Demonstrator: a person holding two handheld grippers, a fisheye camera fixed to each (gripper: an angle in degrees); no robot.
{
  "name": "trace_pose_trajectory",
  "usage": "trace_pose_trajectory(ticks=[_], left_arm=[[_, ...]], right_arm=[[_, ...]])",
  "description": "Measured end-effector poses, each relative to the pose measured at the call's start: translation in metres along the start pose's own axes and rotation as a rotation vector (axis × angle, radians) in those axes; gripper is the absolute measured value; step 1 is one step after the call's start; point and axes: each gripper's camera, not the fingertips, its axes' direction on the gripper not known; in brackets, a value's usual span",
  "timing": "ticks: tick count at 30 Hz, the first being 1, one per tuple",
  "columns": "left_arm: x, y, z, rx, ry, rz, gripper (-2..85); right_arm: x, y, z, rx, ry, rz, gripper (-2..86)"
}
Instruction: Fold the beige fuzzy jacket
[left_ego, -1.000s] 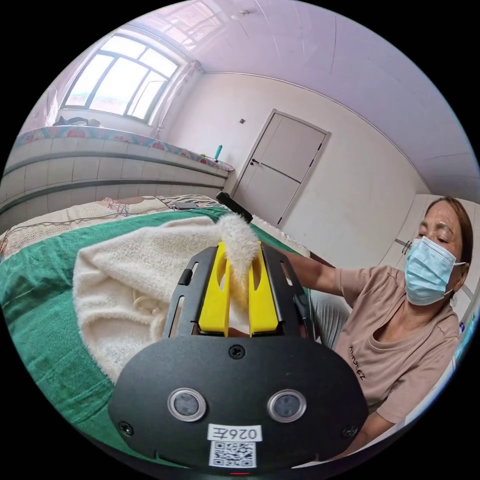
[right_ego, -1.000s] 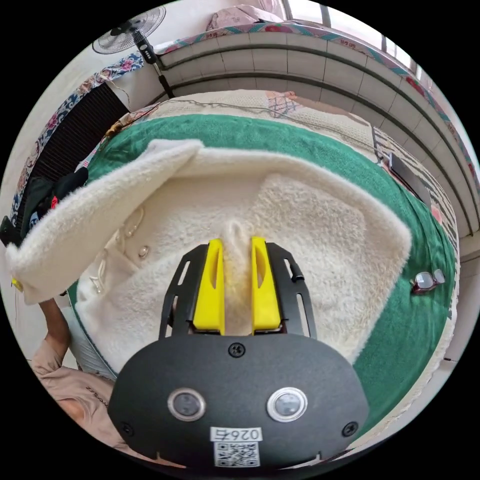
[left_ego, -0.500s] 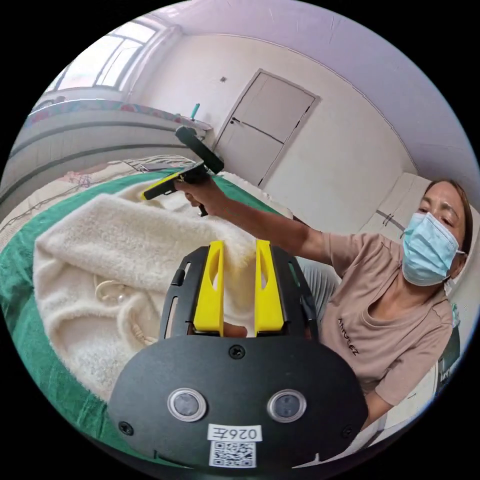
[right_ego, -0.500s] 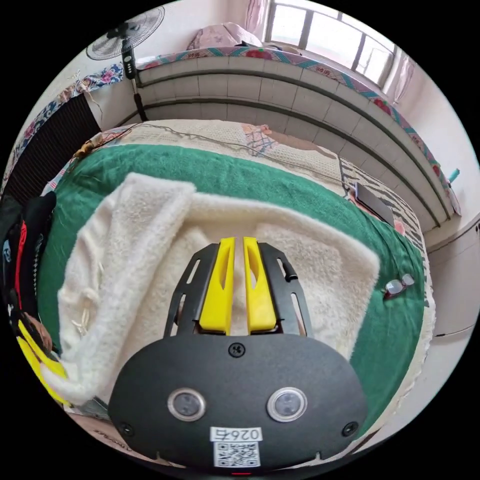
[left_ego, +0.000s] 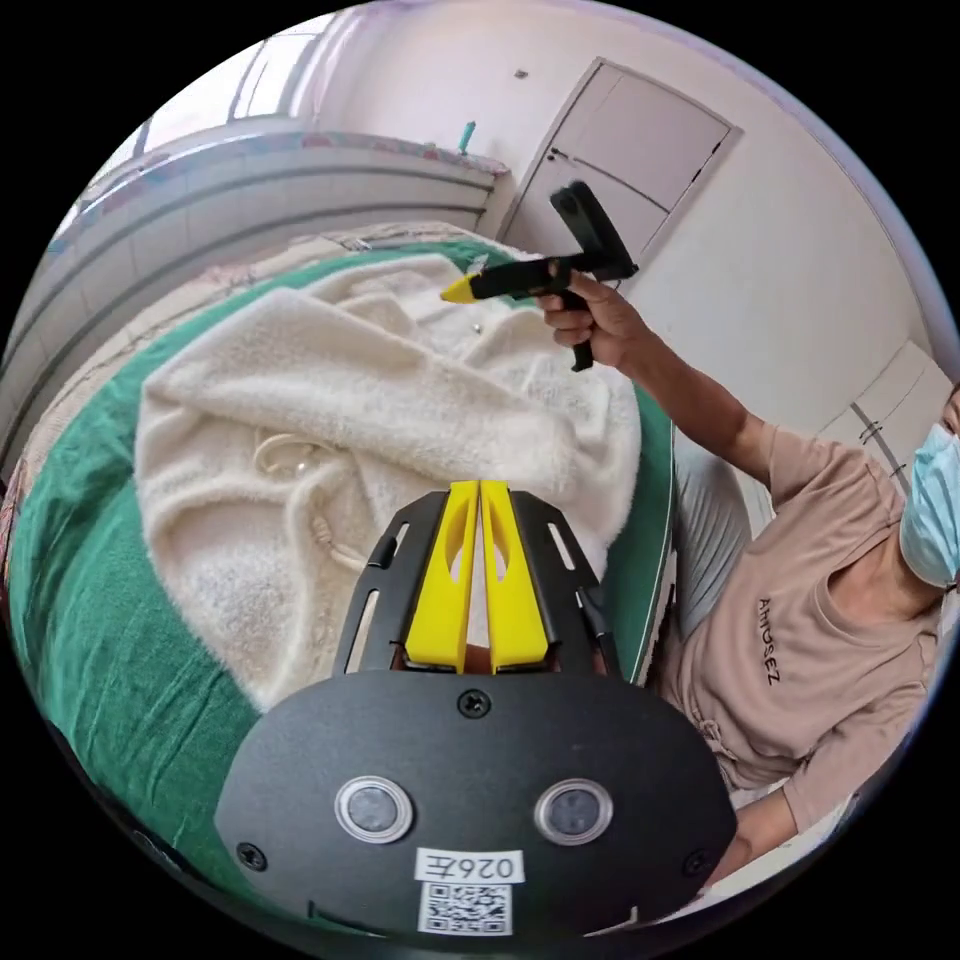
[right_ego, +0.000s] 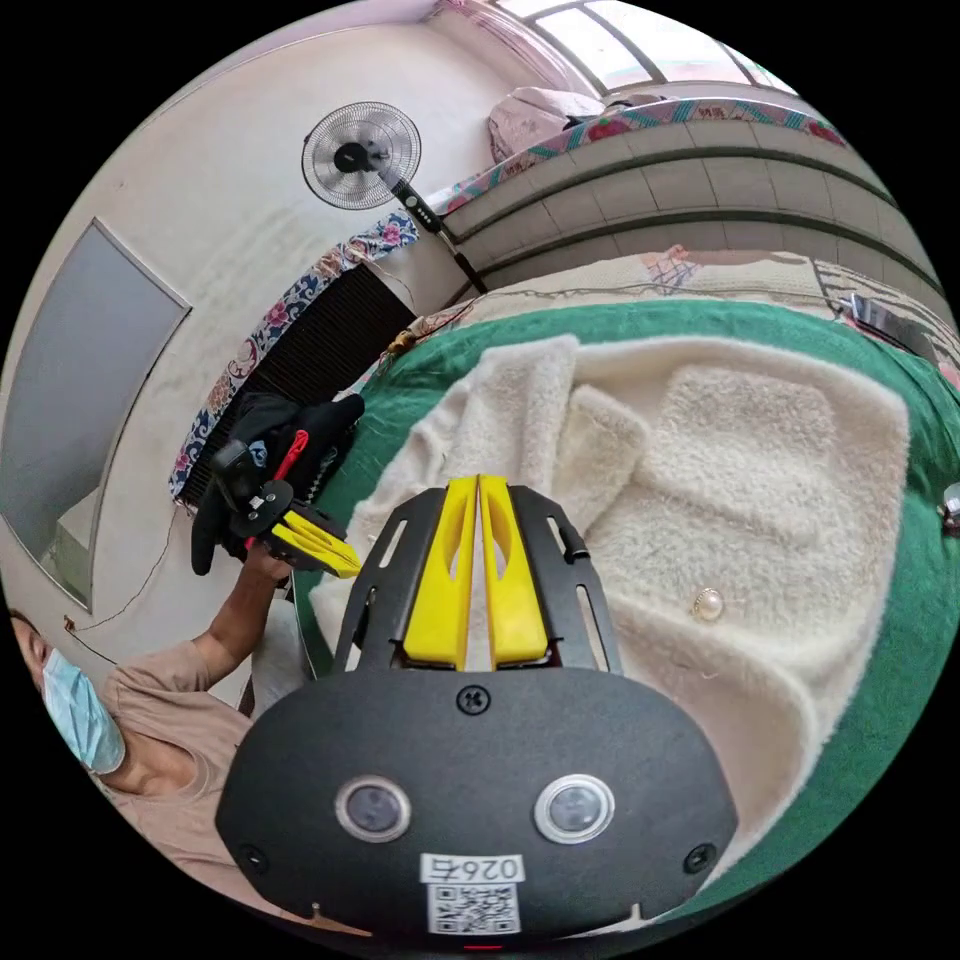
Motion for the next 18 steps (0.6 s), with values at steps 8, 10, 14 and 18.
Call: trace_pose_trajectory(ticks=[8,10,14,18], left_arm=[[0.094,-0.083,0.034,0.164,0.080,0.114,-0.9],[0.108,-0.109,0.064,0.131,0.092,0.113,-0.8],[0.128,-0.169,0.135,0.043,0.045,0.074,2.5],[0.128,-0.225,0.209,-0.165,-0.022,0.044,15.7]], right_arm=[[0.003,0.137,-0.181,0.241,0.174,0.181,-0.7],[0.013,0.167,-0.188,0.246,0.193,0.233,-0.4],[0.051,0.215,-0.186,0.151,0.317,0.376,3.6],[0.083,0.236,-0.192,0.158,0.206,0.437,8.6]])
